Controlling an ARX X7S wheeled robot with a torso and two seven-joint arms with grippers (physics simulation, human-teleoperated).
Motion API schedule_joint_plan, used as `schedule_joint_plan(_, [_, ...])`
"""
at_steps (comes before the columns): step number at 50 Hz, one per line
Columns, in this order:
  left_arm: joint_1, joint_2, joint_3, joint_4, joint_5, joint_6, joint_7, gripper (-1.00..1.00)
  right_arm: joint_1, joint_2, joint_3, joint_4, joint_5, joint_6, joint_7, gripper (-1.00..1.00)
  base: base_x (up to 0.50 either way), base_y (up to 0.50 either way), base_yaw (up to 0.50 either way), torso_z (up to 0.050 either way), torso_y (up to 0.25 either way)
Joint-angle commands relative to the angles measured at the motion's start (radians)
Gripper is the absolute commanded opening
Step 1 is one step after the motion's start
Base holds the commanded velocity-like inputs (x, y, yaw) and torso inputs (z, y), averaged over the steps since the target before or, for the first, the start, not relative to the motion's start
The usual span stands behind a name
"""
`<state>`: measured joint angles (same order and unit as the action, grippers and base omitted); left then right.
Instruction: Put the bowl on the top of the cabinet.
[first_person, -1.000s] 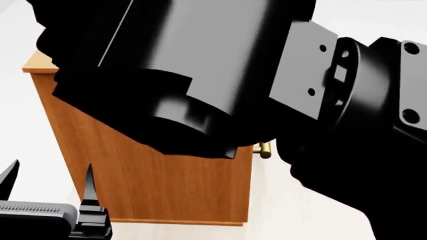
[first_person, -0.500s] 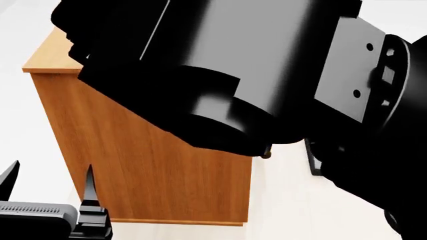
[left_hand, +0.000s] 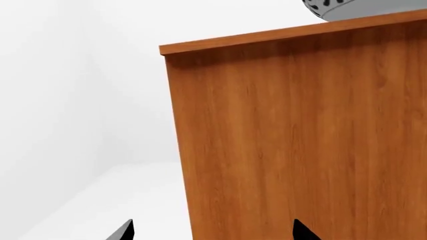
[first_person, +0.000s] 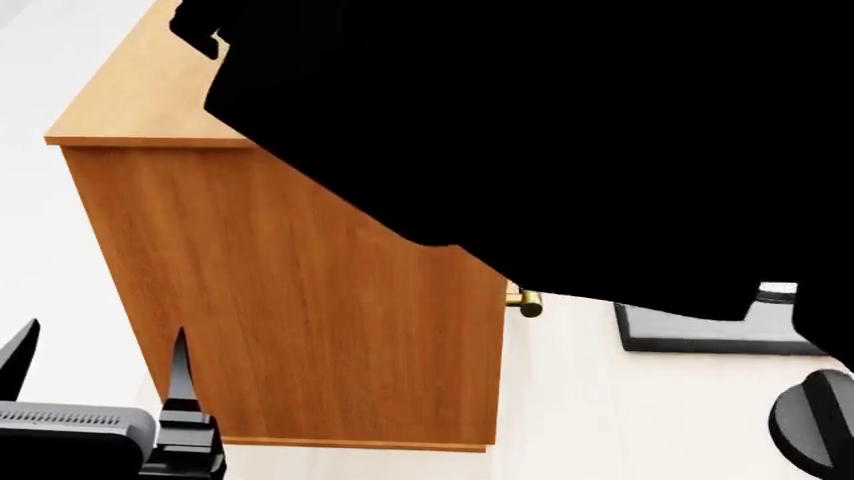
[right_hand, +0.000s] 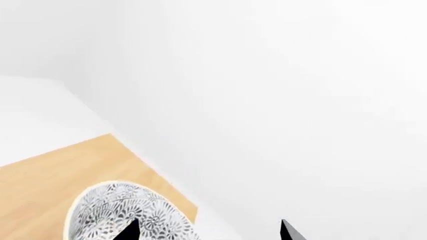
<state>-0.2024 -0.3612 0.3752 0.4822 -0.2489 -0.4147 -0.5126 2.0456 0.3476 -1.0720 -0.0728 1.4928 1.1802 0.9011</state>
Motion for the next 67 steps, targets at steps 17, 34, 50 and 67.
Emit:
schedule_joint_plan(17, [-0.003, -0.010, -0.002, 0.022, -0.008, -0.018, -0.012, 1.00, -0.011, 0.332, 0.091, -0.400, 0.326, 0.044, 0.349, 1.00, 0.00, 0.00, 0.00, 0.000, 0.000])
schedule_joint_plan(34, [-0.007, -0.009, 0.002, 0.008, -0.005, -0.006, -0.015, 1.00, -0.245, 0.600, 0.170, -0.631, 0.278, -0.102, 0.324, 1.00, 0.00, 0.00, 0.00, 0.000, 0.000])
schedule_joint_plan(50, [-0.014, -0.005, 0.016, 0.010, -0.001, -0.015, -0.021, 1.00, -0.660, 0.789, 0.142, -0.742, -0.080, -0.355, 0.205, 1.00, 0.00, 0.00, 0.00, 0.000, 0.000])
schedule_joint_plan(67, [-0.014, -0.009, 0.016, 0.008, -0.004, -0.010, -0.023, 1.00, -1.060, 0.773, 0.007, -0.600, -0.436, -0.684, 0.114, 1.00, 0.00, 0.00, 0.00, 0.000, 0.000])
